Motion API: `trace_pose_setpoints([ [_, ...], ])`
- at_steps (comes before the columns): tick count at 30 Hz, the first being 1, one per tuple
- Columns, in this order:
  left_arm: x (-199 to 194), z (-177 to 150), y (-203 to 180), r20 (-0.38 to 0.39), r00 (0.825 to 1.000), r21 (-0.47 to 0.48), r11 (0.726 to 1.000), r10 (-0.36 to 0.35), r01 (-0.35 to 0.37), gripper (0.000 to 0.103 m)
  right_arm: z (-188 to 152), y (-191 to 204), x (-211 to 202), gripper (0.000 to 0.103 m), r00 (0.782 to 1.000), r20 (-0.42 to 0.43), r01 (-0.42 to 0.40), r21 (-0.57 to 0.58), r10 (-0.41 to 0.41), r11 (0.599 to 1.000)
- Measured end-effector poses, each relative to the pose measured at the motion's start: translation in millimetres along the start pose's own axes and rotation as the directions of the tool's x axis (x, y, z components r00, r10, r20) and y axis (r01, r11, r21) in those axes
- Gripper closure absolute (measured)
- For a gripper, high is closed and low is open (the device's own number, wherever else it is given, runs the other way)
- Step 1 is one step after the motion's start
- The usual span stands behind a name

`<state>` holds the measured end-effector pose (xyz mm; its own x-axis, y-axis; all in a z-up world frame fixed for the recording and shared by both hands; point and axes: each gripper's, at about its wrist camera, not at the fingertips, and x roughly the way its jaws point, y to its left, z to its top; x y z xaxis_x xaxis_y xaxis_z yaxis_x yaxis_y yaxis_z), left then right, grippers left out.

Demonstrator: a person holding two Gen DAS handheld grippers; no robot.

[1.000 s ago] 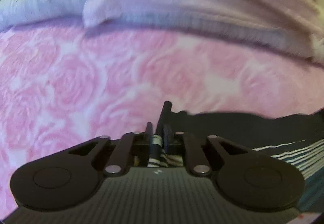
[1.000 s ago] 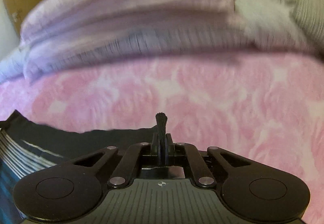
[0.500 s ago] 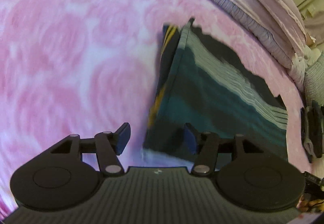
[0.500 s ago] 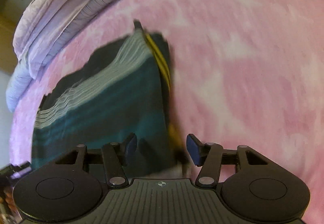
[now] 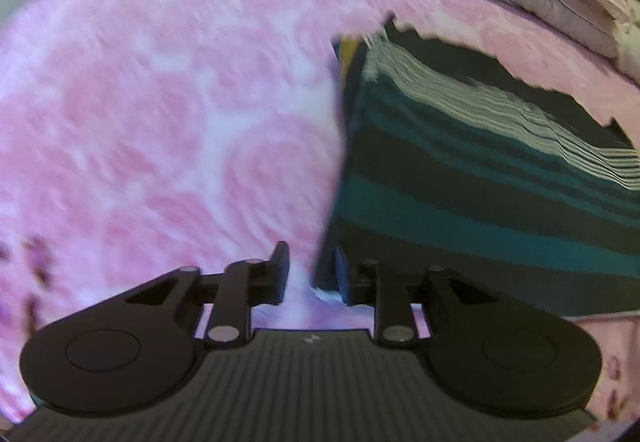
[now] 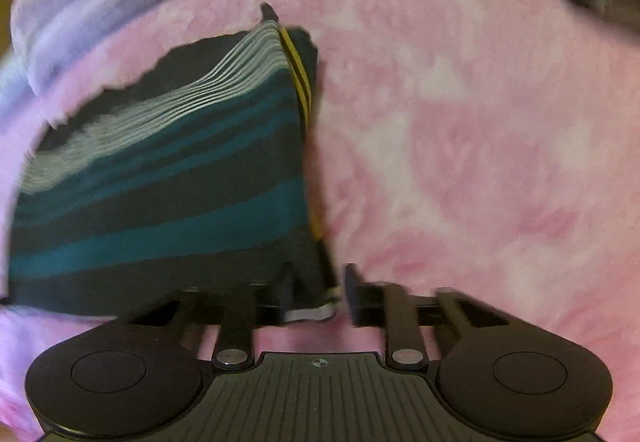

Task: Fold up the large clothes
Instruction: 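Release the folded sweater and withdraw both grippers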

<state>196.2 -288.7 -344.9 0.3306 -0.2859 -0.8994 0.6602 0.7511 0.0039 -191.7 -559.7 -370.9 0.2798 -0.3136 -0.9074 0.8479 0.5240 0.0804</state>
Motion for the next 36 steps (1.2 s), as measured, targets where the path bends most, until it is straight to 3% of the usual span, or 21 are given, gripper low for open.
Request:
trace_pose_setpoints([
  [2, -16.8, 5.3, -7.8, 0.073, 0.997, 0.029, 0.999, 0.039, -0.041, 0.079, 1.5, 17.2, -19.0, 0.059, 0.992, 0.12, 0.053, -0.089, -0.042, 0.995],
  [4, -22.9, 6.8, -15.6, 0.1, 0.995, 0.03, 0.999, -0.027, 0.025, 0.076, 0.0, 30.4, -27.1, 0.054, 0.983, 0.181, 0.006, -0.11, 0.014, 0.994],
  [6, -12.7, 3.3, -27.7, 0.068, 0.993, 0.05, 0.994, -0.096, 0.093, 0.074, -7.5, 42.0, -21.1, 0.054, 0.979, 0.192, -0.05, -0.101, 0.068, 0.994],
  [8, 6.0, -5.0, -40.1, 0.028, 0.995, 0.095, 0.991, -0.093, 0.09, 0.074, -18.5, 51.9, -0.5, 0.054, 0.987, 0.156, -0.03, -0.09, 0.044, 0.995],
  [10, 30.6, -13.6, -45.3, -0.048, 0.997, 0.108, 0.992, -0.059, 0.064, 0.073, -31.8, 61.1, 37.8, 0.054, 1.0, -0.019, 0.014, -0.091, -0.016, 0.996],
  [15, 20.8, 0.5, -44.9, -0.111, 0.991, 0.119, 0.989, -0.079, 0.092, 0.071, -16.4, 86.3, 5.9, 0.052, 0.996, -0.015, 0.085, -0.13, -0.087, 0.988],
  [19, -25.0, 16.7, -46.6, -0.144, 0.986, 0.169, 0.979, -0.087, 0.111, 0.068, -15.3, 91.8, -50.9, 0.05, 0.999, -0.018, 0.045, -0.011, -0.046, 0.999],
  [23, -86.8, 25.8, -52.5, -0.13, 0.985, 0.246, 0.959, -0.114, 0.144, 0.063, -20.4, 106.4, -108.3, 0.05, 0.997, -0.051, -0.058, 0.089, 0.063, 0.994],
  [28, -154.4, 37.1, -59.5, -0.079, 0.986, 0.288, 0.944, -0.146, 0.163, 0.061, -5.6, 133.0, -166.9, 0.049, 0.993, -0.015, -0.117, 0.046, 0.118, 0.992],
  [36, -237.1, 51.0, -66.9, 0.11, 0.984, 0.246, 0.963, -0.141, 0.11, 0.051, 12.7, 137.4, -239.3, 0.049, 0.985, 0.111, -0.129, -0.049, 0.134, 0.99],
])
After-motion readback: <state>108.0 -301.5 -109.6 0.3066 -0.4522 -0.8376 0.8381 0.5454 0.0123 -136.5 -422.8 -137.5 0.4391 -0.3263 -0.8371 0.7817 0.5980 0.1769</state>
